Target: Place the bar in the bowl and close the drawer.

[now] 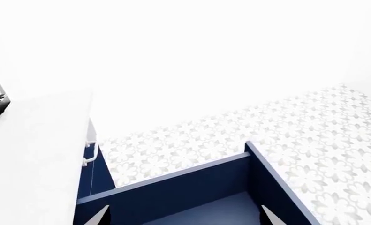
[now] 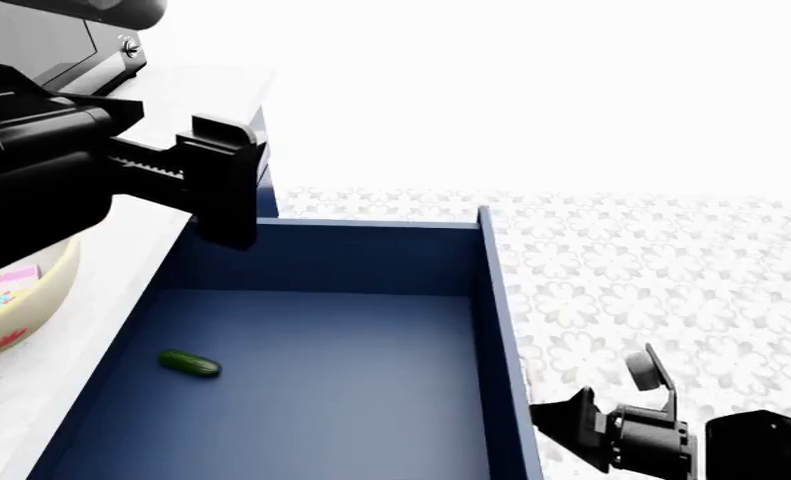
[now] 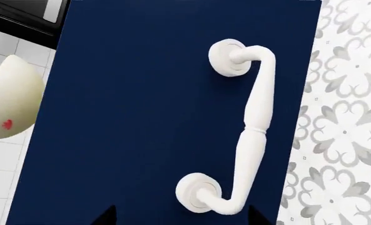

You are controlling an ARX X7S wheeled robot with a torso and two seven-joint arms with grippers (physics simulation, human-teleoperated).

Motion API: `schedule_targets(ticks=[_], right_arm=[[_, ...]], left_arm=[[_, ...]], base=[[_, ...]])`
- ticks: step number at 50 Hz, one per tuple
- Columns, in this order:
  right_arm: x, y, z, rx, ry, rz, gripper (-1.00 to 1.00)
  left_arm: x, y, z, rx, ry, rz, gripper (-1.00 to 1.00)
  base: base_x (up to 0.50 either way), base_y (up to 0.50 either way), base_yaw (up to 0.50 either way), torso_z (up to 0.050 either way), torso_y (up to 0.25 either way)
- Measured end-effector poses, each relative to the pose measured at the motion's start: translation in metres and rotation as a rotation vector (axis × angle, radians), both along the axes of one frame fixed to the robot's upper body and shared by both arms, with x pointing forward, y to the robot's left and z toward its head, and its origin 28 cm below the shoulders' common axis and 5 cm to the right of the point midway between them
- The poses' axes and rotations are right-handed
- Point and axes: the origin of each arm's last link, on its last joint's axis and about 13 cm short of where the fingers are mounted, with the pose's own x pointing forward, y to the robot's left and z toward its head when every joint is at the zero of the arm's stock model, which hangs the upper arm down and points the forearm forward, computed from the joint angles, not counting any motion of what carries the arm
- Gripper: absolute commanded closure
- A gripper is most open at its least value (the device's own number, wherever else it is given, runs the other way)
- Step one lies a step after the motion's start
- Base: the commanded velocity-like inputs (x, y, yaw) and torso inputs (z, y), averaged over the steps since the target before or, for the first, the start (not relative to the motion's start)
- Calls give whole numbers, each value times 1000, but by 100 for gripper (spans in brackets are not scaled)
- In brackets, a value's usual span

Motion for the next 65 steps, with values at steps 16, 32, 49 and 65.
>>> schedule_targets(ticks=[16,32,49,65], right_arm=[[18,33,-3,17,-18,139,-100],[34,69,-2,15,-25,239,-100],[47,103,-3,53,23,282,-100],[53,147,-7,116,99,341,-100]], left_arm=[[1,-1,-1,4,3,-3,-100],[3,-1,-2,8,6,-4,-100],[5,-1,-3,11,11,-4,-100],[7,-1,-5,16,16,-3,-100]], base=[[0,0,0,0,0],[0,0,0,0,2],[0,0,0,0,2],[0,0,0,0,0]])
